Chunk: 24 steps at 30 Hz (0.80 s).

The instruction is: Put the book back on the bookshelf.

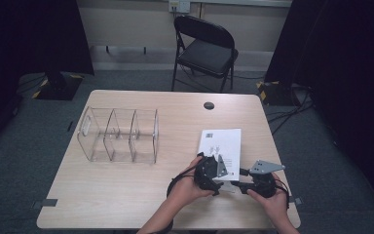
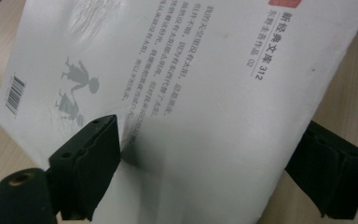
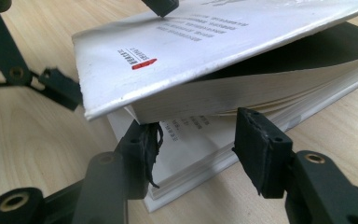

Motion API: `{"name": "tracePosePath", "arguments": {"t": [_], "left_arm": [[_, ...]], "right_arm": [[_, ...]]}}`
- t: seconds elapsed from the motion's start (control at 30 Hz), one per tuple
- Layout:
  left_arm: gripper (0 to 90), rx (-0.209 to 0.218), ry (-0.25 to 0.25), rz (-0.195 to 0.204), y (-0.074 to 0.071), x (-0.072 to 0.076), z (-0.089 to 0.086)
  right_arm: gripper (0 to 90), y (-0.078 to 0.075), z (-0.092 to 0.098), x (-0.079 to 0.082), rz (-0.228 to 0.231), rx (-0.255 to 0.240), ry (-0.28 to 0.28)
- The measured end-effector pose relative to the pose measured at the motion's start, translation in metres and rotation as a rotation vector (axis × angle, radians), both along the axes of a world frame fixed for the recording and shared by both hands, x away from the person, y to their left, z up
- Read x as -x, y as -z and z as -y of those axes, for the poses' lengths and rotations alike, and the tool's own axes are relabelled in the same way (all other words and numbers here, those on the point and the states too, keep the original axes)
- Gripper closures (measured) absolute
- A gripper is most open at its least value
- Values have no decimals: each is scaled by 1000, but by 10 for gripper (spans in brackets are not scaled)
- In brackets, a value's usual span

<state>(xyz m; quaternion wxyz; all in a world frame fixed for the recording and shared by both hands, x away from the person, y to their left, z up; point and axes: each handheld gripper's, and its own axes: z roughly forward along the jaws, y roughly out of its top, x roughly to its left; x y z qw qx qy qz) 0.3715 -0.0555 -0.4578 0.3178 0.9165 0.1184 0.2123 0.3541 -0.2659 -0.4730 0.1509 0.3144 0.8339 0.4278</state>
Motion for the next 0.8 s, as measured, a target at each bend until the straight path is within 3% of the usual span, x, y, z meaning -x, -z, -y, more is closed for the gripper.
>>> {"name": "tracePosePath", "arguments": {"t": [0.17, 0.27, 0.37, 0.47, 0.53, 0.57, 0.8], "left_arm": [[44, -26, -15, 39, 5, -3, 9], [0, -71, -16, 76, 7, -5, 14], [12, -73, -25, 85, 8, -9, 13], [85, -50, -35, 84, 6, -10, 10], [80, -48, -40, 84, 7, -10, 10], [73, -52, -41, 105, 9, -10, 11], [68, -16, -65, 111, 14, -10, 9]], "right_arm": [[494, -4, 0, 1, -4, -21, 4], [495, -6, -1, 1, -7, -18, 5], [495, -6, -1, 1, -1, -14, -4], [495, -7, -2, 1, -3, -16, -3], [495, -7, -1, 1, -8, -29, -4], [495, -7, -2, 1, -9, -23, -2], [501, -5, -2, 2, -8, -14, -6]]}}
